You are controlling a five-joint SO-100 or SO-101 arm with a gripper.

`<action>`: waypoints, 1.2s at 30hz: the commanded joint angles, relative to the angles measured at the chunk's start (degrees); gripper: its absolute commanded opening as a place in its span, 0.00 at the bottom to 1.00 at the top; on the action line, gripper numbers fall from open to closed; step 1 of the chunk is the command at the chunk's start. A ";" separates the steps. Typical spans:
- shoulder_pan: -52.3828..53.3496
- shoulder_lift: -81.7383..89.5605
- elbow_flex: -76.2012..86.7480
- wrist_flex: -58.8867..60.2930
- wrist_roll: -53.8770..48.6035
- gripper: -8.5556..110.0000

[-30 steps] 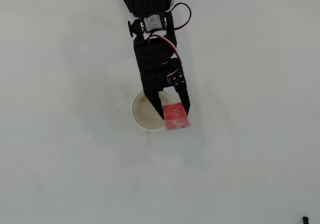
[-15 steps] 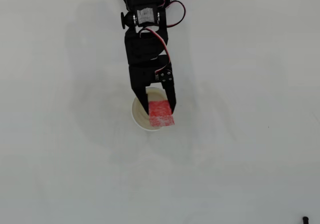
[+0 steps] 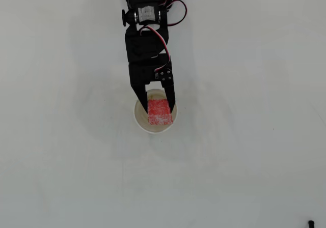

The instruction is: Grasp a red cube and put it in the cup.

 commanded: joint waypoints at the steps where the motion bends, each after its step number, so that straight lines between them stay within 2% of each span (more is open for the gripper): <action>1: 0.26 1.32 -0.62 0.09 0.18 0.13; 4: 0.18 0.70 -0.70 0.09 0.18 0.28; 7: 0.09 0.44 -0.79 0.09 0.18 0.36; 21: 0.26 0.00 -2.02 0.35 0.97 0.37; 26: 2.11 -0.26 -3.87 -0.44 1.41 0.32; 29: 3.60 -0.26 -5.54 -0.62 2.99 0.18; 31: 4.66 -0.26 -6.59 -0.88 3.78 0.12; 36: 6.94 0.44 -7.82 -1.23 5.27 0.10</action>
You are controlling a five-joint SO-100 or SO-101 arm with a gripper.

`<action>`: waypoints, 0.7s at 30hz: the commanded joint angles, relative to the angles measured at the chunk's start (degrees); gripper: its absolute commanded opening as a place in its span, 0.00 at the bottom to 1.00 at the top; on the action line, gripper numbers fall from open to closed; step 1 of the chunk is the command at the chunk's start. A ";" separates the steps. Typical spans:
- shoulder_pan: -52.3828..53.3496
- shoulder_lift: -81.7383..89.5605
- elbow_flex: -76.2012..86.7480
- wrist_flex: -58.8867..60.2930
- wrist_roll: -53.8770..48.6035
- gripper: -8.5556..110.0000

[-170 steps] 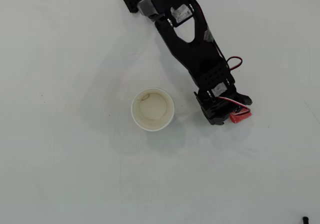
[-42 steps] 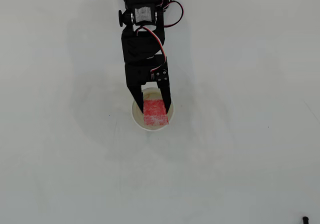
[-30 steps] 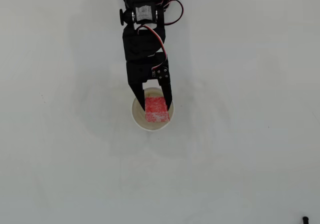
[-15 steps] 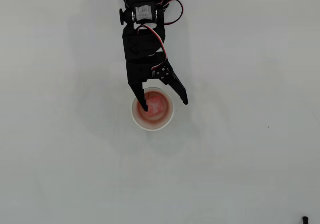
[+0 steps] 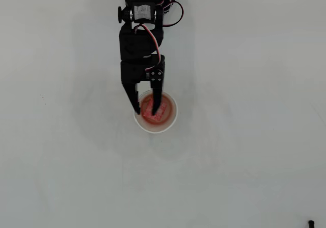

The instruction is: Grasp a red cube and put it in the cup.

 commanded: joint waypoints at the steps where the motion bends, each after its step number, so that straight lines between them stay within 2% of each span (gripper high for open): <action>1: 1.41 0.62 -5.98 -1.67 1.58 0.09; 16: 6.59 12.92 -0.35 7.73 12.22 0.07; 21: 6.50 18.37 2.90 15.64 14.50 0.07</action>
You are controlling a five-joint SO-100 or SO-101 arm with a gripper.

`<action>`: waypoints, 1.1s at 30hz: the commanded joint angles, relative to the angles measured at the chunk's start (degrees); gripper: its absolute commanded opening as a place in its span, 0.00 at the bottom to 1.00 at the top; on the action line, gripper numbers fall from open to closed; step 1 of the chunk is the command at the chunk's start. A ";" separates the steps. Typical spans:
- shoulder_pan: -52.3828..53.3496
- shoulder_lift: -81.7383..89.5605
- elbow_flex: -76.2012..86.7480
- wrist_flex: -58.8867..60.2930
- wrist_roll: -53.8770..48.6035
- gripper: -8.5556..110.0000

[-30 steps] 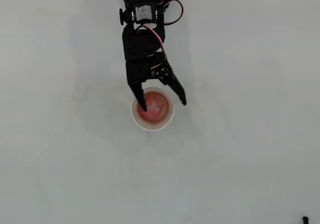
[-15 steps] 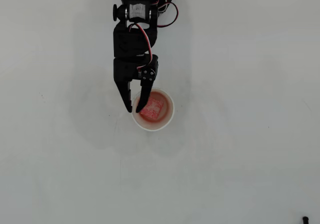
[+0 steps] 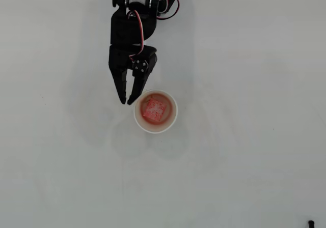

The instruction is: Grasp a red cube and put it in the cup.

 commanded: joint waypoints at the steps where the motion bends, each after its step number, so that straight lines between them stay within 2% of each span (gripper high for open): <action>1: 0.09 3.87 0.26 5.80 1.76 0.07; 8: 0.00 4.75 -1.49 13.10 4.83 0.07; 18: -3.52 6.15 -3.25 32.43 4.48 0.07; 21: -6.50 6.15 -0.88 33.75 9.05 0.07; 28: -11.69 7.12 6.42 34.10 12.22 0.07; 30: -13.01 7.73 8.26 31.64 12.57 0.07; 33: -15.21 7.73 9.05 24.70 21.36 0.07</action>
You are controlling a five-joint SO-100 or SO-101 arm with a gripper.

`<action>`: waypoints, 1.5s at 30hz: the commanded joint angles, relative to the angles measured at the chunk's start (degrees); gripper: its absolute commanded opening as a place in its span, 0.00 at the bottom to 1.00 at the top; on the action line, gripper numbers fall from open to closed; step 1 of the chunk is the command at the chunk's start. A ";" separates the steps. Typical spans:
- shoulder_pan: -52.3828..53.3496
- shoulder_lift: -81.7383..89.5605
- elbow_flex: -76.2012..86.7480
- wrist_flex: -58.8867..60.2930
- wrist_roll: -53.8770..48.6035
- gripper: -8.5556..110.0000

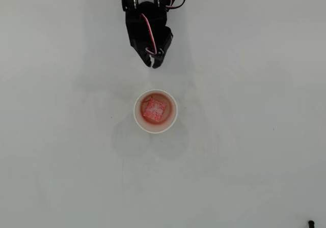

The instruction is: Grasp a red cube and put it in the cup.

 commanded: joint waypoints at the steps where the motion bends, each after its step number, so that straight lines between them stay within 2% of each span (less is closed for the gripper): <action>1: -2.29 0.70 -0.09 -9.40 10.72 0.07; 4: -3.08 0.70 0.79 -18.28 19.51 0.07; 9: -3.96 0.70 -0.09 -17.05 26.72 0.08; 15: -4.66 0.79 2.72 -16.88 28.74 0.08; 21: -4.48 0.79 6.42 -19.42 46.49 0.07; 28: -4.92 0.88 13.54 -22.94 49.75 0.07; 45: -1.85 0.88 13.54 -23.03 54.49 0.07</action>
